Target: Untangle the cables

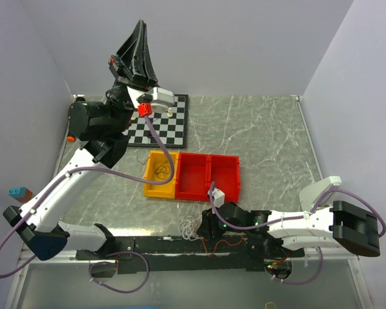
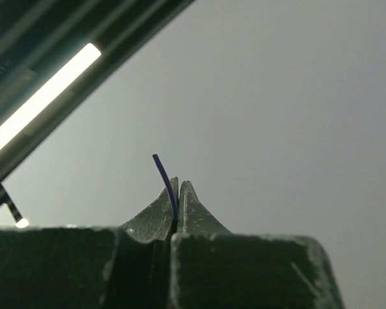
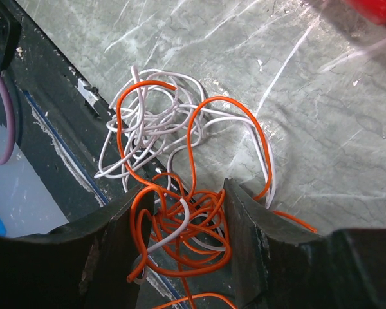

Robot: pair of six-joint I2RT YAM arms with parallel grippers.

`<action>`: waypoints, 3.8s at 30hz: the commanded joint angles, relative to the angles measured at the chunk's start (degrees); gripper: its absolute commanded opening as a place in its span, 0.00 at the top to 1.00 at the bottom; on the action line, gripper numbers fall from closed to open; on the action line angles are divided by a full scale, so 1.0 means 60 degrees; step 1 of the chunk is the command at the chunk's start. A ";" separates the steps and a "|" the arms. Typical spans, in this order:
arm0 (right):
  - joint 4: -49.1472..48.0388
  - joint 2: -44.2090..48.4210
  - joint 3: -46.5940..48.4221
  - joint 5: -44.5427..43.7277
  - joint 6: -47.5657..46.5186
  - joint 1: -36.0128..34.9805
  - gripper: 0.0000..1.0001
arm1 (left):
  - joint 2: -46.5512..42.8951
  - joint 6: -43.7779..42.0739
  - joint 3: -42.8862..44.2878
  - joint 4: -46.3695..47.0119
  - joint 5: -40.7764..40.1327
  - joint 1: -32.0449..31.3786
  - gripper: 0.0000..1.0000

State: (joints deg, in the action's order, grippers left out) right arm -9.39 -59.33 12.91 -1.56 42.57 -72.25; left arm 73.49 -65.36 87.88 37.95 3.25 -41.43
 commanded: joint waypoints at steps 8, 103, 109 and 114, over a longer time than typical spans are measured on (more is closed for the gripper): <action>0.0056 0.0293 -0.0232 -0.0223 0.0127 -0.0073 0.46 | 0.0099 -0.1133 0.0910 0.1614 0.1379 0.0006 0.99; -0.0003 0.0748 -0.0657 -0.0501 0.0508 -0.0073 0.47 | 0.0450 0.4303 -0.5741 -0.8770 0.0484 0.0826 0.80; 0.0085 0.0865 -0.0671 -0.0574 0.0522 -0.0073 0.47 | 0.0598 0.4623 -0.4877 -0.9225 0.0689 0.0884 0.58; 0.0173 0.1070 -0.0730 -0.0633 0.0537 -0.0073 0.47 | 0.0262 0.4800 -0.4174 -1.0264 0.1084 0.0884 0.22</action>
State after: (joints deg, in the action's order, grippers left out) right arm -9.30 -54.30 9.72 -3.70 45.39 -72.25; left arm 77.69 -37.98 58.39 -19.57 6.22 -36.29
